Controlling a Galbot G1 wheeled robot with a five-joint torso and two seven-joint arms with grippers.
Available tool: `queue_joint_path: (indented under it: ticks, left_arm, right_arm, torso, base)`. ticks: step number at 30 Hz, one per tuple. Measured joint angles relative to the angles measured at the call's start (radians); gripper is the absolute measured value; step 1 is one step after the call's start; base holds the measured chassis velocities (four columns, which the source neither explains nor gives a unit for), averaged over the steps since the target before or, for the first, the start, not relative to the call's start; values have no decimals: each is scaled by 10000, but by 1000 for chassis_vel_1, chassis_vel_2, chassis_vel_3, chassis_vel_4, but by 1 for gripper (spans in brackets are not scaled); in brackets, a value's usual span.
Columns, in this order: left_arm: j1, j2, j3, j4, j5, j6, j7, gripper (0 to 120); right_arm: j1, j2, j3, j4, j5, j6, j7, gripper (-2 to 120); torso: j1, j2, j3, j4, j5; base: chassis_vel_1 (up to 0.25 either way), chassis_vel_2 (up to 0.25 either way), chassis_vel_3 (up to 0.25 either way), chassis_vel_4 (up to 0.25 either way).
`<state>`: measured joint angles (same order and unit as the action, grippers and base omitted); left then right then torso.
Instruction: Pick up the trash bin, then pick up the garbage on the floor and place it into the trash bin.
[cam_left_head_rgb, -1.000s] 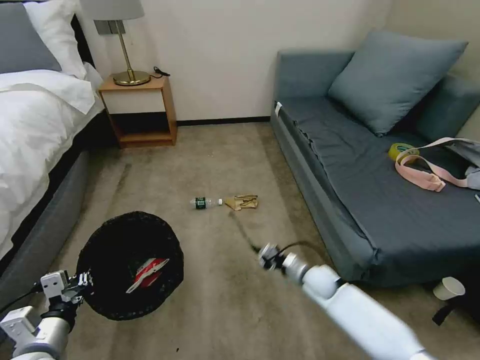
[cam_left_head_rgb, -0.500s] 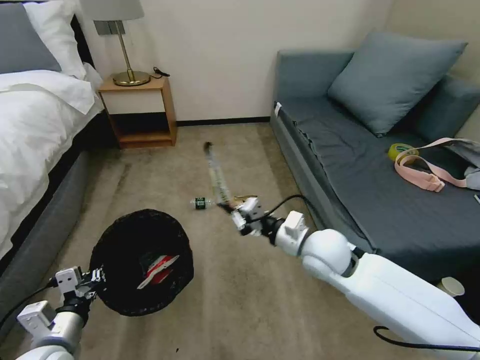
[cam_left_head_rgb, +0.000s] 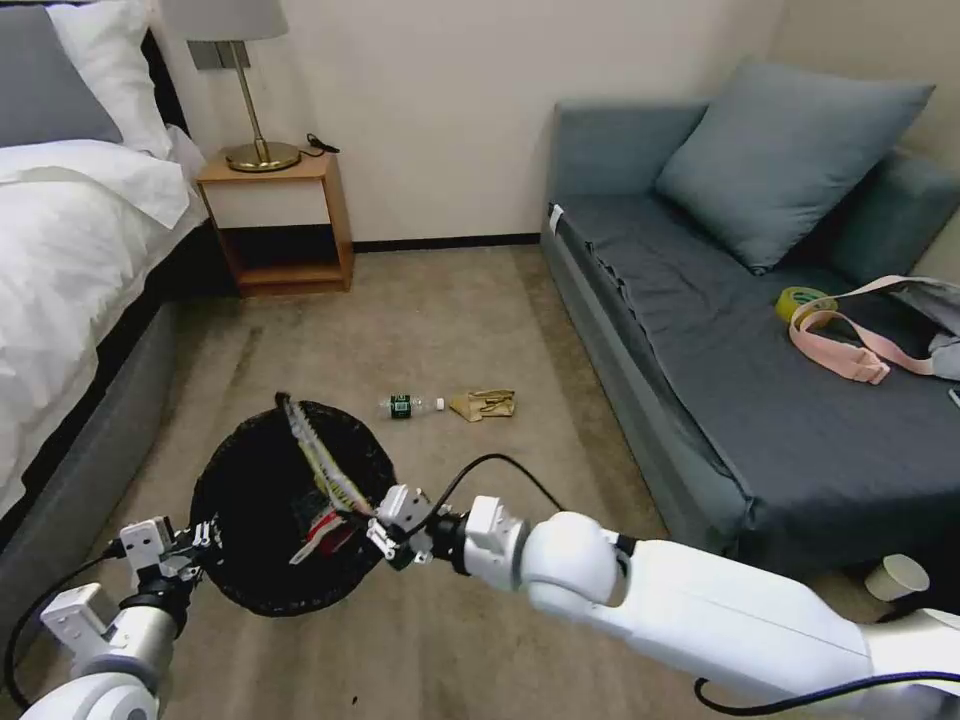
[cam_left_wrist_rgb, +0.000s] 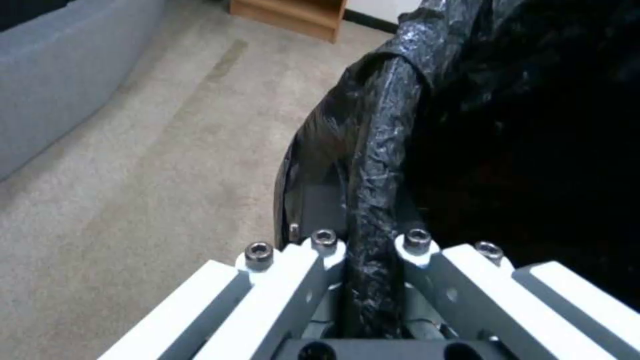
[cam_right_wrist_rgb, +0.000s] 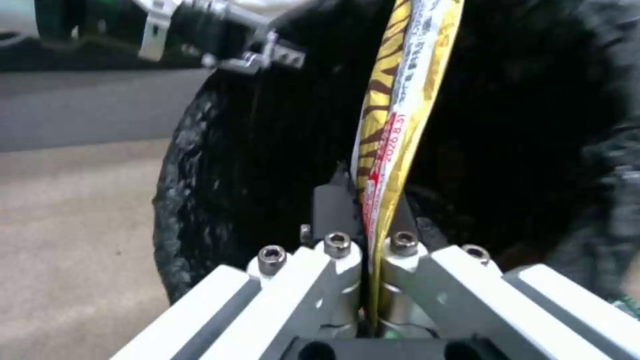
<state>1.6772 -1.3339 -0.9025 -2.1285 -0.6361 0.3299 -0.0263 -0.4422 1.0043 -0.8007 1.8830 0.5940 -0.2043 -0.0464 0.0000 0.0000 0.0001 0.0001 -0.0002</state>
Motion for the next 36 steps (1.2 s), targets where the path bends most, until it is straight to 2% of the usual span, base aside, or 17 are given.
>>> queue_joint_path:
  ticks: [8,11,13,15,19,20,23,25,26,28,30,32,33,36]
  left_arm:
    - [-64,-46,66,117,22,-4,77,1]
    - [-88,-52,107,167,47,-9,130,1]
    - [-161,-65,155,229,56,-10,155,1]
    - [-192,-73,175,252,60,-10,162,1]
    - [-327,-127,245,328,69,-11,170,1]
    - [-327,-127,245,328,69,-11,170,1]
    - [-418,-127,247,436,62,-10,170,1]
    - [-444,-123,245,472,60,-10,170,1]
    - [-522,-113,232,579,56,-10,168,1]
    - [-632,-99,225,690,40,-11,166,1]
    - [-678,-95,222,733,31,-10,165,1]
    - [-821,-36,224,825,-12,-11,149,1]
    - [-821,-36,224,825,-12,-11,149,1]
    - [-1097,49,234,905,-156,54,59,1]
  right_arm:
    - [134,640,-360,-562,-53,-110,173,0]
    - [197,861,-420,-753,-46,-171,285,7]
    - [309,998,-485,-856,40,-268,407,18]
    - [364,1025,-502,-880,80,-304,443,22]
    - [508,972,-516,-939,147,-374,504,41]
    - [508,972,-516,-939,147,-374,504,41]
    - [428,665,-171,-823,99,-378,574,54]
    - [388,568,-55,-761,54,-378,578,57]
    - [239,227,412,-557,-163,-390,579,64]
    - [-70,-258,1364,-275,-514,-500,444,73]
    - [-202,-452,1848,-169,-622,-542,447,76]
    - [-752,-1011,3492,166,-929,-662,750,86]
    - [-752,-1011,3492,166,-929,-662,750,86]
    - [-2169,-1498,6063,870,-1433,-944,1526,99]
  torso:
    - [0,-1,0,0,1]
    - [0,-1,0,0,1]
    - [0,0,0,0,1]
    - [0,0,0,0,1]
    - [0,0,0,0,2]
    - [0,0,0,0,2]
    - [0,0,0,1,2]
    - [0,0,0,1,3]
    - [0,0,0,-3,2]
    - [0,-1,0,-1,6]
    - [0,0,0,0,4]
    - [0,0,0,-1,5]
    - [0,0,0,-1,5]
    - [0,0,0,-1,5]
  base:
    - [0,0,0,0]
    - [0,0,0,0]
    - [0,0,0,0]
    - [0,0,0,0]
    - [0,0,0,0]
    - [0,0,0,0]
    - [0,0,0,0]
    - [0,0,0,0]
    - [0,0,0,0]
    - [0,0,0,0]
    - [0,0,0,0]
    - [0,0,0,0]
    - [0,0,0,0]
    - [0,0,0,0]
